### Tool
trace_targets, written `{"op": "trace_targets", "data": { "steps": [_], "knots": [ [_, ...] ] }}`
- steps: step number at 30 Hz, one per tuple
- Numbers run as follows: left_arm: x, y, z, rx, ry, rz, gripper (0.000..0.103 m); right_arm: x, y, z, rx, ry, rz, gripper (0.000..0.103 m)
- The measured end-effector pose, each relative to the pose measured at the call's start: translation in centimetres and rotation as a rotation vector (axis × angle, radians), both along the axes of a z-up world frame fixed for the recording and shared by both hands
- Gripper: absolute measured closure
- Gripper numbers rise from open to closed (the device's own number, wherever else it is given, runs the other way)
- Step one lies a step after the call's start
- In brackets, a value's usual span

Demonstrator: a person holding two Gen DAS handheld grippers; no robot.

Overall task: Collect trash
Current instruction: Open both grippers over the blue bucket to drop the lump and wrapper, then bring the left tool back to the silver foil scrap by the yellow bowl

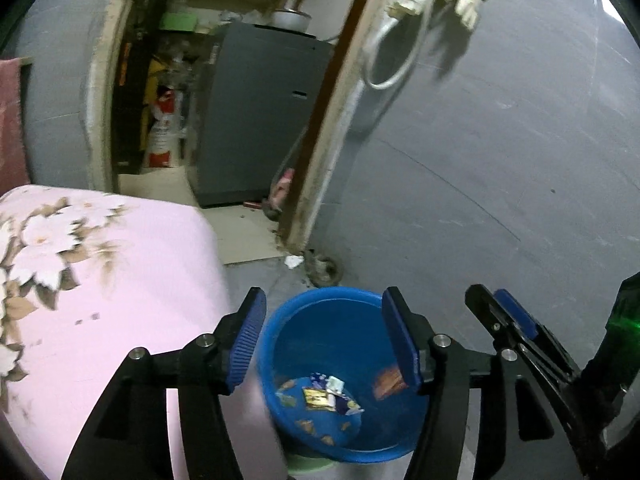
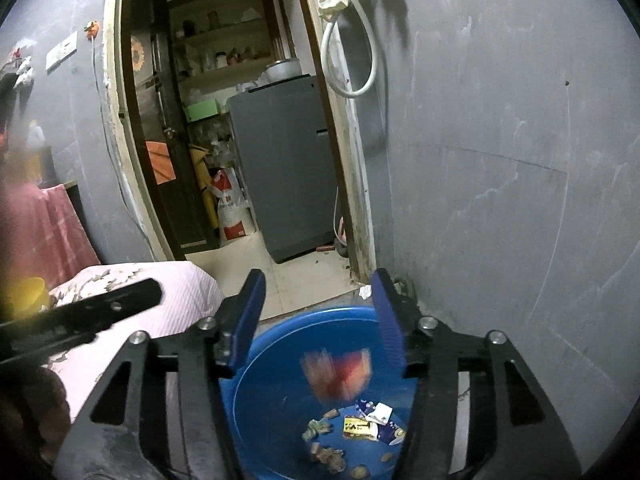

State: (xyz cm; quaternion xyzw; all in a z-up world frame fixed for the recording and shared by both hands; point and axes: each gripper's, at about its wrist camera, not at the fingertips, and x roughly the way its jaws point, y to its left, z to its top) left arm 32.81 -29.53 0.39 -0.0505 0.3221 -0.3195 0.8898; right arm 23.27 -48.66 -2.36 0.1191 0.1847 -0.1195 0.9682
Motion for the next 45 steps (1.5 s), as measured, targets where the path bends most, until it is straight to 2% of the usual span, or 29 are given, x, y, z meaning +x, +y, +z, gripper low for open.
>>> {"op": "trace_targets", "data": {
  "steps": [4,8,13,18,22,26,31,32,34,37,41,45],
  "knots": [
    [-0.2,2.9,0.4,0.001,-0.02,0.077,0.042,0.8,0.2,-0.4,0.04,0.02,0.009,0.013],
    [-0.3,6.0,0.8,0.006,-0.033,0.151,0.036,1.3,1.4,-0.4,0.052,0.031,0.032,0.001],
    [-0.9,10.4,1.2,0.077,-0.089,0.266,0.036,1.0,3.6,0.0,0.054,0.021,0.055,0.0],
    [-0.7,16.0,0.9,0.175,-0.119,0.4,0.036,0.9,7.4,0.9,0.06,-0.026,0.143,0.0],
    [-0.3,21.2,0.1,0.198,-0.102,0.481,0.036,1.9,11.6,1.1,0.07,-0.039,0.251,0.0],
    [1.0,25.8,-1.0,0.188,-0.045,0.525,0.036,4.1,16.8,1.0,0.064,-0.028,0.371,0.0],
    [3.7,28.3,-2.3,0.176,0.043,0.535,0.037,6.1,21.0,0.3,0.064,-0.013,0.447,0.0],
    [4.4,28.6,-2.7,0.187,0.057,0.54,0.038,6.2,21.5,0.0,0.07,-0.009,0.455,0.0],
    [5.4,28.7,-3.1,0.202,0.078,0.536,0.05,6.5,22.0,-0.3,0.076,-0.001,0.464,0.0],
    [7.0,28.8,-3.9,0.22,0.122,0.535,0.061,7.0,22.6,-0.9,0.078,0.016,0.469,0.0],
    [8.3,29.0,-4.8,0.204,0.167,0.564,0.066,7.4,22.2,-1.4,0.086,0.037,0.467,0.0],
    [9.2,29.5,-5.3,0.185,0.204,0.612,0.078,7.5,21.6,-1.9,0.104,0.051,0.456,0.0]
  ]
}}
